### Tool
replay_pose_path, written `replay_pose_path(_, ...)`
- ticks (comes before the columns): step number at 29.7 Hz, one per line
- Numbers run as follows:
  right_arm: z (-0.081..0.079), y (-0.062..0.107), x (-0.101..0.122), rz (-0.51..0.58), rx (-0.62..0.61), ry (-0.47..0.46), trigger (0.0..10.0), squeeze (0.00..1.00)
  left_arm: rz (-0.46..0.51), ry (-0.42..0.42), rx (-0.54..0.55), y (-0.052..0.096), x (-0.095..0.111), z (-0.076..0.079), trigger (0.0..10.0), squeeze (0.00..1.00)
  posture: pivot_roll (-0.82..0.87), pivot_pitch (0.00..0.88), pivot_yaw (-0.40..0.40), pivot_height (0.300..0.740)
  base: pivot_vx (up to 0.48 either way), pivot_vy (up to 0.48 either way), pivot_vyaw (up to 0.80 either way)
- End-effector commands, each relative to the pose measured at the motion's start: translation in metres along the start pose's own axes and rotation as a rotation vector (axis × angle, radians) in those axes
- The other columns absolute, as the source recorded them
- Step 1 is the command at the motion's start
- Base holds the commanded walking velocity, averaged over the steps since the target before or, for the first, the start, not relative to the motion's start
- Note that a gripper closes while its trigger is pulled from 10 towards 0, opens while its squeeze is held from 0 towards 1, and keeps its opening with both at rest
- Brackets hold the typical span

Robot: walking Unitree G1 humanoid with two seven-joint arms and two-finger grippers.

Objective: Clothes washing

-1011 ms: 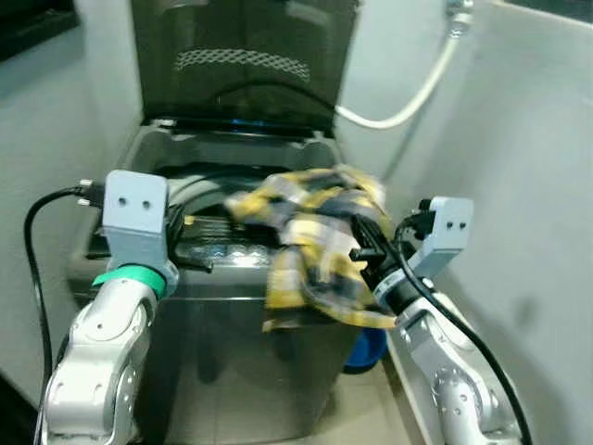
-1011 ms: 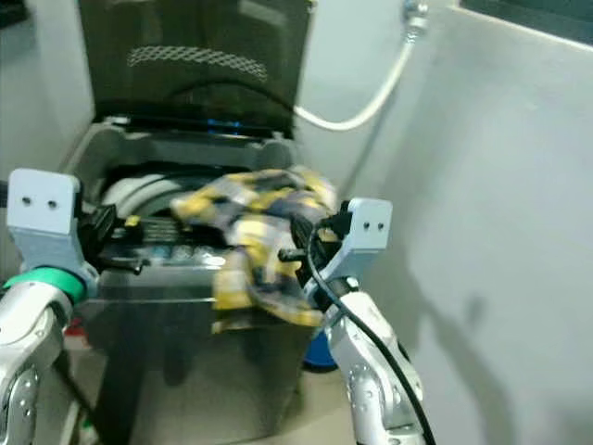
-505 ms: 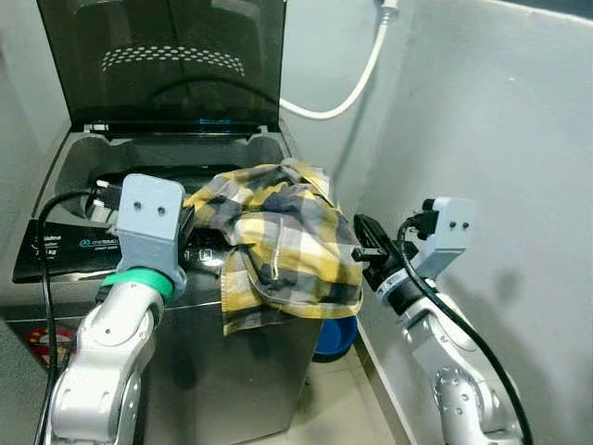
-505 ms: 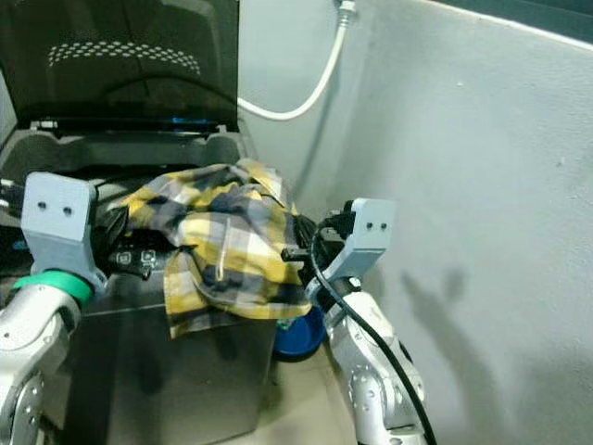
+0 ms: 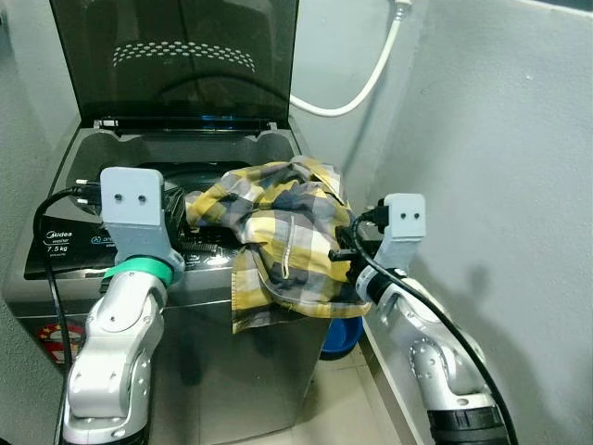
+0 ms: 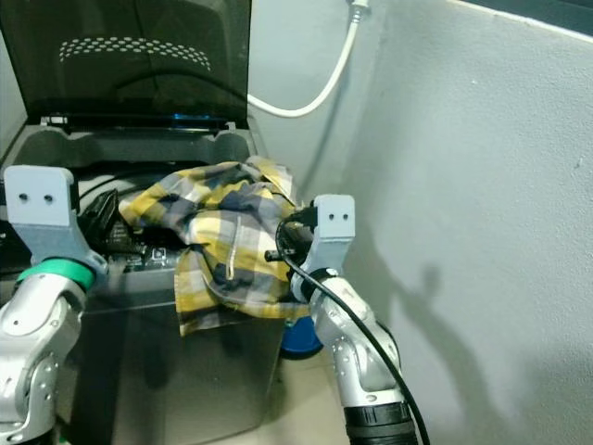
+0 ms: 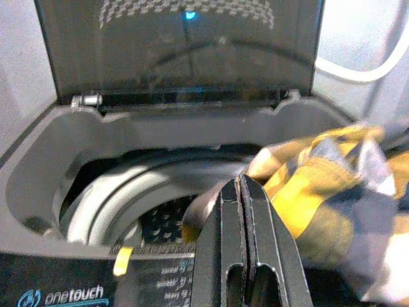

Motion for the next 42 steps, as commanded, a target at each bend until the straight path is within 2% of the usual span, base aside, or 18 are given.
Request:
replay_pose_path(1,-0.009,-0.005,0.005,0.024,0.032,-0.008,10.0,0.00,-0.057,-0.042,-0.025,0.002,-0.009,0.007,10.0,0.00,0.04,0.038,-0.015,0.740,0.000,0.000,0.00)
replay_pose_path(4,-0.014,-0.006,0.011,0.053,0.050,-0.024,10.0,0.00,-0.055,-0.037,-0.049,0.004,-0.009,0.012,10.0,0.00,0.04,0.038,-0.015,0.740,0.000,0.000,0.00)
replay_pose_path(5,-0.019,-0.007,0.018,0.086,0.069,-0.052,10.0,0.00,-0.049,-0.066,-0.070,0.005,-0.008,0.014,10.0,0.00,0.04,0.038,-0.017,0.740,0.000,0.000,0.00)
replay_pose_path(7,-0.019,-0.007,0.018,0.086,0.069,-0.052,10.0,0.00,-0.049,-0.066,-0.070,0.005,-0.008,0.014,10.0,0.00,0.04,0.038,-0.017,0.740,0.000,0.000,0.00)
replay_pose_path(11,-0.026,-0.010,0.030,0.136,0.104,-0.084,10.0,0.00,0.000,-0.091,-0.080,0.004,-0.002,0.015,10.0,0.00,0.04,0.040,-0.027,0.740,0.000,0.000,0.00)
replay_pose_path(15,-0.037,-0.010,0.043,0.182,0.174,-0.063,10.0,0.00,0.069,-0.067,-0.046,0.002,0.011,0.009,10.0,0.00,0.04,0.044,-0.034,0.740,0.342,0.000,0.20)
replay_pose_path(19,-0.045,-0.007,0.047,0.208,0.220,-0.033,10.0,0.00,0.080,-0.066,-0.042,0.003,0.014,0.008,10.0,0.00,0.04,0.045,-0.031,0.740,0.370,0.000,0.80)
replay_pose_path(28,-0.044,-0.005,0.049,0.232,0.227,-0.064,10.0,0.00,0.093,-0.065,-0.046,0.002,0.019,0.008,10.0,0.00,0.04,0.046,-0.028,0.740,0.409,0.000,0.18)
replay_pose_path(37,-0.031,-0.004,0.051,0.246,0.192,-0.073,10.0,0.00,0.120,-0.089,-0.050,0.003,0.023,0.009,10.0,0.00,0.05,0.040,-0.032,0.740,0.000,0.000,0.00)
replay_pose_path(42,-0.030,-0.004,0.051,0.242,0.201,-0.081,10.0,0.00,0.129,-0.087,-0.055,0.005,0.024,0.011,10.0,0.00,0.05,0.035,-0.035,0.740,0.000,0.000,0.00)
Point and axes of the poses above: a point about 5 cm out from each wrist's last joint towards the gripper, its own y axis pointing back from the gripper into the wrist, its own x axis along the axis of the wrist's last joint, z = x × y, the point moved 3 cm from there along -y, pointing out of the wrist towards the gripper, and after that the axes turned 3 degrees about -y, right-handed, at the moved point
